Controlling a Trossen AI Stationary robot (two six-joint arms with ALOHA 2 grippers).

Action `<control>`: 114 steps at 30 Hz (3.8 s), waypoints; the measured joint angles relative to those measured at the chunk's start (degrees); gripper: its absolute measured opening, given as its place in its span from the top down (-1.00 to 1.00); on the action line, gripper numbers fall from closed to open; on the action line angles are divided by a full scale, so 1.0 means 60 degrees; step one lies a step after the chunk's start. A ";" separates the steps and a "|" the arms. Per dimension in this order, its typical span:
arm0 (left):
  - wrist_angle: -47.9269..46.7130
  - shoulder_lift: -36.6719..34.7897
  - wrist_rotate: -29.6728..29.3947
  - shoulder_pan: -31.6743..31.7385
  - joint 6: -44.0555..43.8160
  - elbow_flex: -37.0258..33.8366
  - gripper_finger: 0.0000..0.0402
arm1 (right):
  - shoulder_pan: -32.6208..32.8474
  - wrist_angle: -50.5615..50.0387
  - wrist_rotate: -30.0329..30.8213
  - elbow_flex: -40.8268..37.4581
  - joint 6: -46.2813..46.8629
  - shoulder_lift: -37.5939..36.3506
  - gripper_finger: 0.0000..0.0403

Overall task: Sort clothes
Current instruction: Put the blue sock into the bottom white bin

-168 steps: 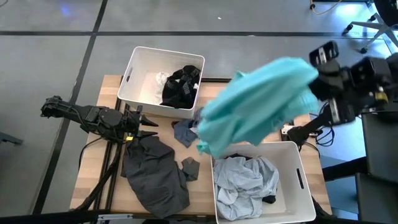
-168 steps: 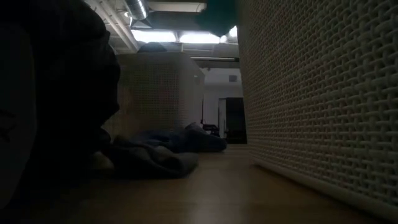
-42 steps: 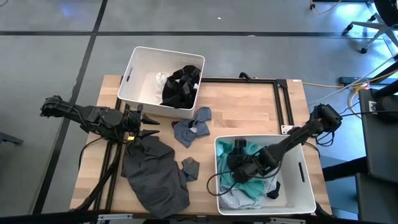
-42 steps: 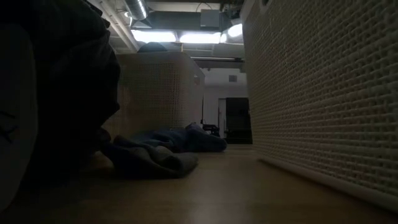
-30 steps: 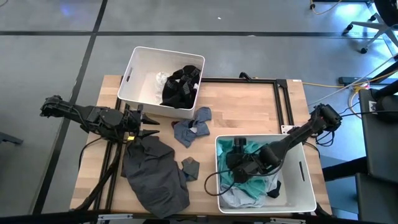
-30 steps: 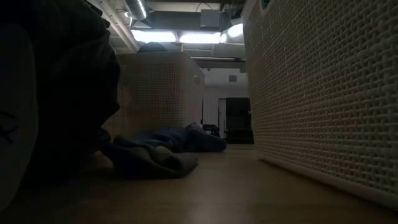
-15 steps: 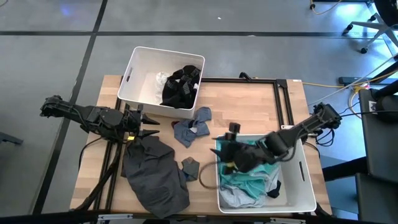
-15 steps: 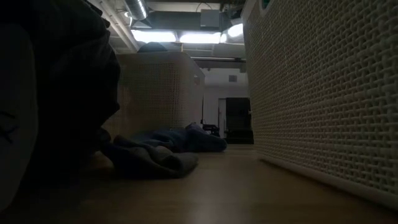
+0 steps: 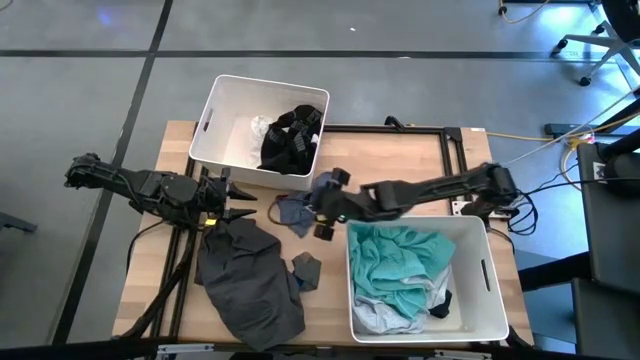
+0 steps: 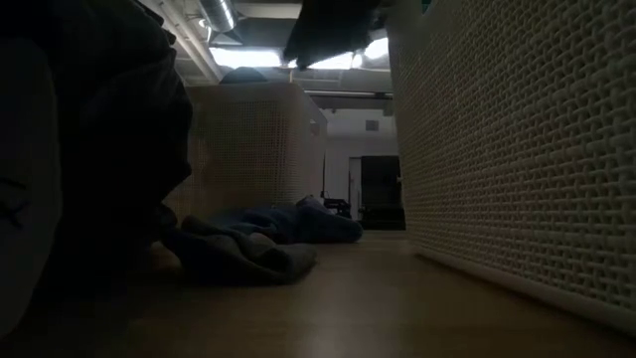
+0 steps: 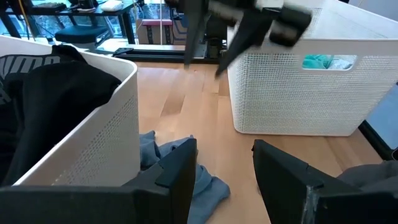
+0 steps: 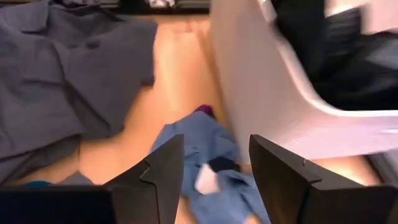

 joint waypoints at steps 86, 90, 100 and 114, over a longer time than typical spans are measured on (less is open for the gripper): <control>-0.1047 0.0073 0.0011 0.0018 -0.0532 0.0004 0.27 | -0.1611 -0.3506 -0.1442 0.1454 0.2216 0.3199 0.09; -0.2059 0.0073 0.0013 0.0018 -0.1220 0.0004 0.27 | -0.1611 -0.3739 -0.1159 0.1652 0.2194 0.3083 0.09; -0.2756 0.0039 -0.0171 0.0018 -0.1888 0.0004 0.27 | -0.1608 -0.3653 -0.1495 0.1334 0.2187 0.3078 0.09; -0.2054 0.0040 -0.0259 0.0018 -0.1424 0.0004 0.27 | -0.1632 -0.0884 -0.2041 -0.0270 0.2103 0.3078 0.09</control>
